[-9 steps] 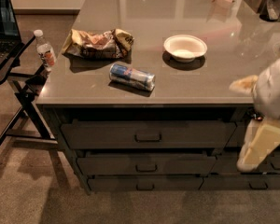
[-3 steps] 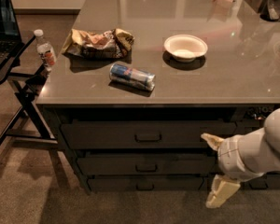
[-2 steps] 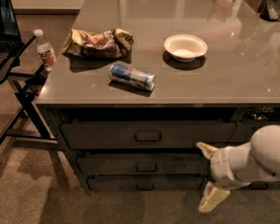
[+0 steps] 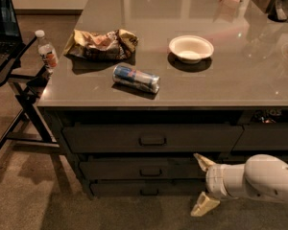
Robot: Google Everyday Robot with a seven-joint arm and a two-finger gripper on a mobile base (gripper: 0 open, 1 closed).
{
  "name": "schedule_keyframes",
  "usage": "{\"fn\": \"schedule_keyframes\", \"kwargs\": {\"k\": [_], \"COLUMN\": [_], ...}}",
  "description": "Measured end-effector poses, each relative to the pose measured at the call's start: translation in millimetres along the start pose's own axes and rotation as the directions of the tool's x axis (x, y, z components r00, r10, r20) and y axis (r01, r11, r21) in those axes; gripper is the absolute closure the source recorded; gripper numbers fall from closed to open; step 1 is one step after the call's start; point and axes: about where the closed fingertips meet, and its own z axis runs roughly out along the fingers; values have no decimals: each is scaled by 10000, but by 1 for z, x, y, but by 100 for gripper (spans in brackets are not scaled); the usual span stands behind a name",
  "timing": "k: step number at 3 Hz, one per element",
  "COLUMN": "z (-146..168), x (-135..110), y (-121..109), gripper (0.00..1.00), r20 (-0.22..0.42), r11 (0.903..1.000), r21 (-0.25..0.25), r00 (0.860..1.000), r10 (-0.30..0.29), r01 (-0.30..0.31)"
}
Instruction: Open middle drawer
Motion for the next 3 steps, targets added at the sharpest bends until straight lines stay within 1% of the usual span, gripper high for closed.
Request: {"fn": "schedule_keyframes", "kwargs": {"k": [1, 2, 3], "z": [41, 55, 79], "x": [5, 7, 11], "y": [-6, -7, -17], "gripper": [0, 0, 0], "r20": [528, 452, 510], "r11": [9998, 9999, 10000], "r21": [-62, -79, 57], "r00": [9984, 9989, 9987], "r10": [194, 153, 57], "r01": [-191, -149, -60]}}
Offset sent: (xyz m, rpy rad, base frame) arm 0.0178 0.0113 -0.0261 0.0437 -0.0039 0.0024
